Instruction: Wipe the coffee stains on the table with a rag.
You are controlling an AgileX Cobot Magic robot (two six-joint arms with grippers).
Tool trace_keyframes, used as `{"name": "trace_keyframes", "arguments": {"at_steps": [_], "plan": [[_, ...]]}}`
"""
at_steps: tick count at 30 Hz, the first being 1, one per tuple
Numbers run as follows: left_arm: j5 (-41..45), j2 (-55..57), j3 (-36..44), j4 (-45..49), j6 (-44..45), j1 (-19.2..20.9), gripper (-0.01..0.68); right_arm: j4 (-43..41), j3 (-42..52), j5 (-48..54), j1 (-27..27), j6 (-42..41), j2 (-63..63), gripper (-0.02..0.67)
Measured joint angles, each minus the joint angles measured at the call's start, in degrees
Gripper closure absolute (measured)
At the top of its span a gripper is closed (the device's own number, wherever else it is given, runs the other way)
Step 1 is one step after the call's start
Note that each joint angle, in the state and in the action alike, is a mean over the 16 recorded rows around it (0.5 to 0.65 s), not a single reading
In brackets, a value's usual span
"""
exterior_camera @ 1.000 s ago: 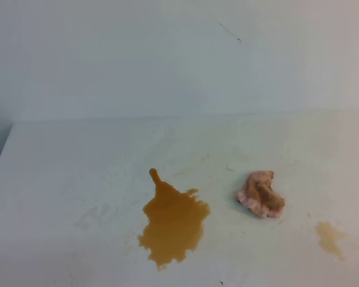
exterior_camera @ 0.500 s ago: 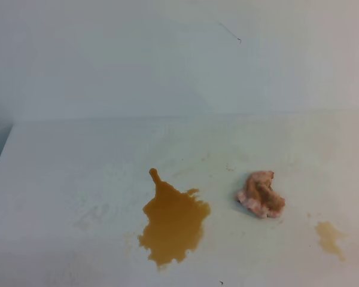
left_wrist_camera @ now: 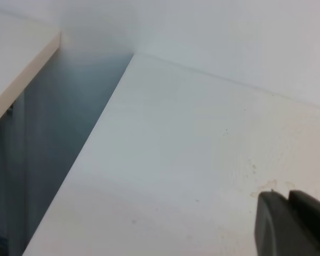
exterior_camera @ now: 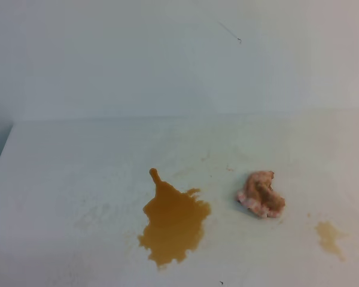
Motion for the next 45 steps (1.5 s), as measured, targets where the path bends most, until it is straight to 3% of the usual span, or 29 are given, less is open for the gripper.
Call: {"name": "trace_keyframes", "arguments": {"at_steps": [11, 22, 28, 40, 45], "plan": [[0.00, 0.00, 0.00, 0.00, 0.00, 0.00, 0.673, -3.88, -14.58, 18.15, 0.16, -2.47, 7.36, 0.651], [0.00, 0.00, 0.00, 0.00, 0.00, 0.00, 0.673, 0.31, -25.48, 43.62, 2.15, -12.39, 31.24, 0.651], [0.00, 0.00, 0.00, 0.00, 0.00, 0.00, 0.673, 11.66, -28.04, 54.21, 3.04, -24.79, 44.87, 0.651], [0.00, 0.00, 0.00, 0.00, 0.00, 0.00, 0.673, 48.50, -29.96, 64.50, 3.13, -61.12, 62.92, 0.651], [0.00, 0.00, 0.00, 0.00, 0.00, 0.00, 0.673, 56.07, -32.26, 66.44, 3.70, -70.01, 67.77, 0.651]]}}
